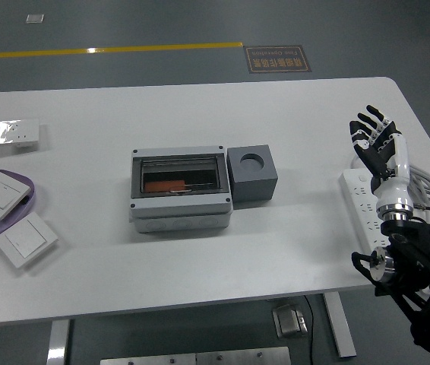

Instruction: Pick up the cylinder from the cube,place it in the box,flap close box

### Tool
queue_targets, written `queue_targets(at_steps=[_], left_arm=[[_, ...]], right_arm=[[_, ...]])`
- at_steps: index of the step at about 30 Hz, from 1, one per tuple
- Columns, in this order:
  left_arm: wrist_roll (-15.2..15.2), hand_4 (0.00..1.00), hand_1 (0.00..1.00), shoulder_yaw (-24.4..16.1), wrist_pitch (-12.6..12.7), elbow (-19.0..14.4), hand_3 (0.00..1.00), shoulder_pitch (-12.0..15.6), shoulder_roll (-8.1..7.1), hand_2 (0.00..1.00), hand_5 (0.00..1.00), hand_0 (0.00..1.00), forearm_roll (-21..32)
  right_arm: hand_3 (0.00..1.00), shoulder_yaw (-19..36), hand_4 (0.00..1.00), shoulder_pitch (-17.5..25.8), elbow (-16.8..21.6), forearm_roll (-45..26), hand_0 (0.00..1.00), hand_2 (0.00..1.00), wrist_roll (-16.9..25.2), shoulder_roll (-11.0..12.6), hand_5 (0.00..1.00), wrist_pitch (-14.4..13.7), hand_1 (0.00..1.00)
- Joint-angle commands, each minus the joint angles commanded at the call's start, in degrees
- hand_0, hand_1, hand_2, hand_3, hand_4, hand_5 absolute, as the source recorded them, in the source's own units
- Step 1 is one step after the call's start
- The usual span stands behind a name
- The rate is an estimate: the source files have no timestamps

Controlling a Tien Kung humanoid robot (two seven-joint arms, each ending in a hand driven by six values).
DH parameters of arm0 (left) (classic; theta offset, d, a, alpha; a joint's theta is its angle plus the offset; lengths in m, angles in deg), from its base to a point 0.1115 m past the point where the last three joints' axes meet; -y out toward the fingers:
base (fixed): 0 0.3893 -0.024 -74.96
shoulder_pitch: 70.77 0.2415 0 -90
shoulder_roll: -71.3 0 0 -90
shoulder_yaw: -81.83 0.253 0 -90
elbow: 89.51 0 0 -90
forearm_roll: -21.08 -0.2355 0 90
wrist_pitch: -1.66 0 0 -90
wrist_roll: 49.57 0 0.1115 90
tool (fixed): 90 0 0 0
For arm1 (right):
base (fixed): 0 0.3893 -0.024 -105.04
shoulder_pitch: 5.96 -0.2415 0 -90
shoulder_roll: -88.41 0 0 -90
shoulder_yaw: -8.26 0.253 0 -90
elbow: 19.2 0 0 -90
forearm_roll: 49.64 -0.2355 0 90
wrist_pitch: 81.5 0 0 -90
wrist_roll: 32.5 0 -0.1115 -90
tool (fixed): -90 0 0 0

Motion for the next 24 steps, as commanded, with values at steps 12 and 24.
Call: queue_targets(at_steps=[12,24], left_arm=[[-0.1,0.707,0.627,0.1,0.0,0.0,0.63,-0.1,0.1,0.604,0.238,0.614,0.2],[0.0,0.707,0.628,-0.1,-0.1,0.0,0.63,0.2,0.13,0.604,0.237,0.614,-0.1]], right_arm=[[0.709,-0.4,0.778,-0.3,3.7,0.3,0.773,0.695,0.0,0.8,0.319,0.1,0.706],[0.707,0.1,0.78,-0.2,5.3,0.7,0.777,0.69,-0.3,1.2,0.317,-0.1,0.704]])
